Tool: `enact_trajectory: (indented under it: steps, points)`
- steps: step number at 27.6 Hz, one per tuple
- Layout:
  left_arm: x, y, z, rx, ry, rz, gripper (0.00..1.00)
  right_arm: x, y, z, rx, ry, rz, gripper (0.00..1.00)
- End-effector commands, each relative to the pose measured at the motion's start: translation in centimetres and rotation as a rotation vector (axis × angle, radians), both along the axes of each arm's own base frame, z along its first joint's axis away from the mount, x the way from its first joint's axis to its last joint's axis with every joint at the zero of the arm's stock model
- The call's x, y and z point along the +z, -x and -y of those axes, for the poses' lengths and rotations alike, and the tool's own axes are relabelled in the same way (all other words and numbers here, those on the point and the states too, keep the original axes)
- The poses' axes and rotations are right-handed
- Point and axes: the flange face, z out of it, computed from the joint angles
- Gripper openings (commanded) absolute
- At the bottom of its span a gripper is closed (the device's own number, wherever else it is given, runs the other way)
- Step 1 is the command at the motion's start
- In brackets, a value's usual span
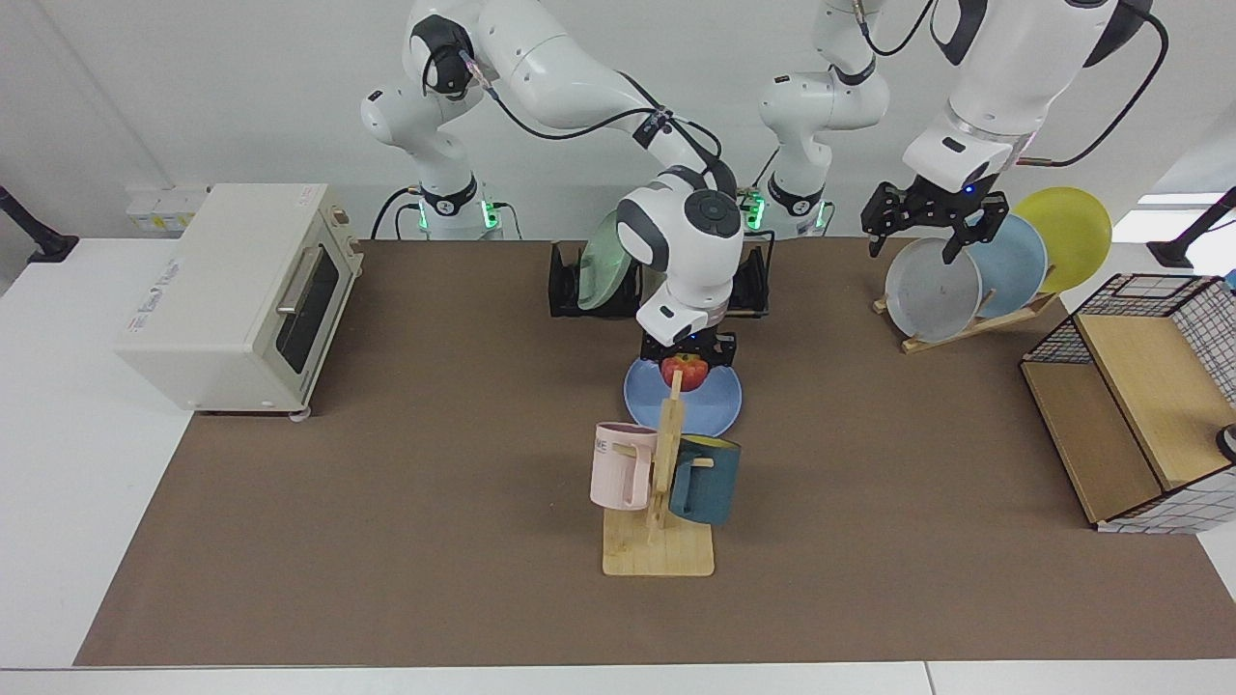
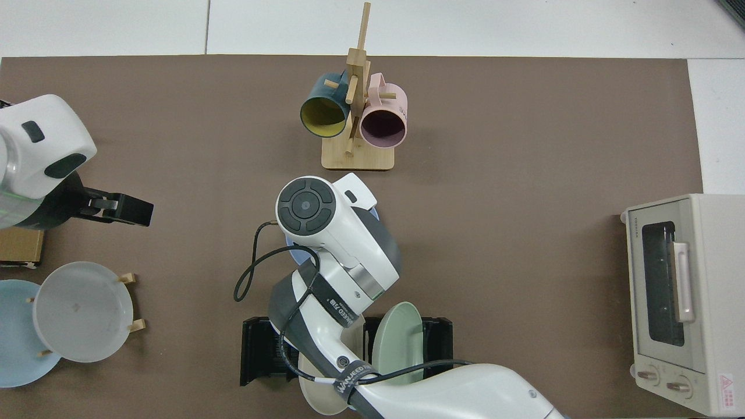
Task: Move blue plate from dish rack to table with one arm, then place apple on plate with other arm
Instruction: 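Lower the apple onto the blue plate with the right gripper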
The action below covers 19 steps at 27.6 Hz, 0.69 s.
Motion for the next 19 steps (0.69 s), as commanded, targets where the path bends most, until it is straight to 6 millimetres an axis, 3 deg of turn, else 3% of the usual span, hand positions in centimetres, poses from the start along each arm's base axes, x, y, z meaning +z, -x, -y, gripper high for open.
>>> enact_trajectory:
  steps: [1,9,17,19]
  points:
    - [0.6,0.2,-0.2,0.002,-0.008,-0.004,1.0,-1.6,0.1,-1.5,-0.046,-0.043,-0.006,0.0]
    - [0.6,0.2,-0.3,0.004,-0.007,-0.004,1.0,-2.7,0.9,-1.7,-0.052,-0.045,-0.034,0.0]
    - [0.6,0.2,-0.3,0.004,-0.007,-0.004,1.0,-4.3,0.9,-0.7,-0.077,-0.032,-0.048,0.0]
    - [0.6,0.2,-0.3,0.004,-0.007,-0.004,1.0,-4.4,0.9,-0.6,-0.078,-0.032,-0.051,0.08]
